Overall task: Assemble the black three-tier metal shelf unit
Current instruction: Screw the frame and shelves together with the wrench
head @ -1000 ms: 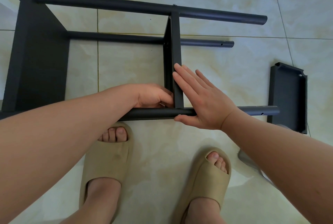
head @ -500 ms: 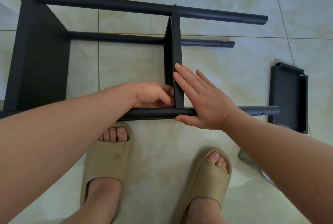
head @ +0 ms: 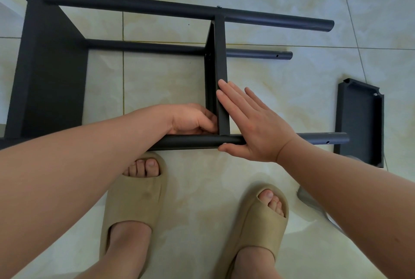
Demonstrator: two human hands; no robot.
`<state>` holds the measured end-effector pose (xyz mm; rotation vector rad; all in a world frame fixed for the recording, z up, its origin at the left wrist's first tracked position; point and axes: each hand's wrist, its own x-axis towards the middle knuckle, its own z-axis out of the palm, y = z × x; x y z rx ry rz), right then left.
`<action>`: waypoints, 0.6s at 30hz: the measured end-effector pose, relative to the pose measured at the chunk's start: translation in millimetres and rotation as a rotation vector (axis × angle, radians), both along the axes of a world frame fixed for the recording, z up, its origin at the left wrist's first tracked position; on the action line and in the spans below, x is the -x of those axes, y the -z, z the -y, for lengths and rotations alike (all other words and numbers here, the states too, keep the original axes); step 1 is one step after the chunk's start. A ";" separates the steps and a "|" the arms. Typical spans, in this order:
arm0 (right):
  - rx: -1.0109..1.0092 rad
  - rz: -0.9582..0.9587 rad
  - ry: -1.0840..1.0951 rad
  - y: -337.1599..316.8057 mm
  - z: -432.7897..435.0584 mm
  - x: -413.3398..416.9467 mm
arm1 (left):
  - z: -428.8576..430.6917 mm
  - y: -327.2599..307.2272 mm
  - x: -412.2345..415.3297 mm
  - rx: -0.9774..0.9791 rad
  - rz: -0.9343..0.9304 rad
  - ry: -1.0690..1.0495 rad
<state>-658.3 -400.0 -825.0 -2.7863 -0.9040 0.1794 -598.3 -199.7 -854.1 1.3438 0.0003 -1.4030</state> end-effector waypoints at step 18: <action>0.003 0.004 -0.001 0.6 0.4 0.2 | 2.7 -4.0 1.9 -0.051 0.020 0.048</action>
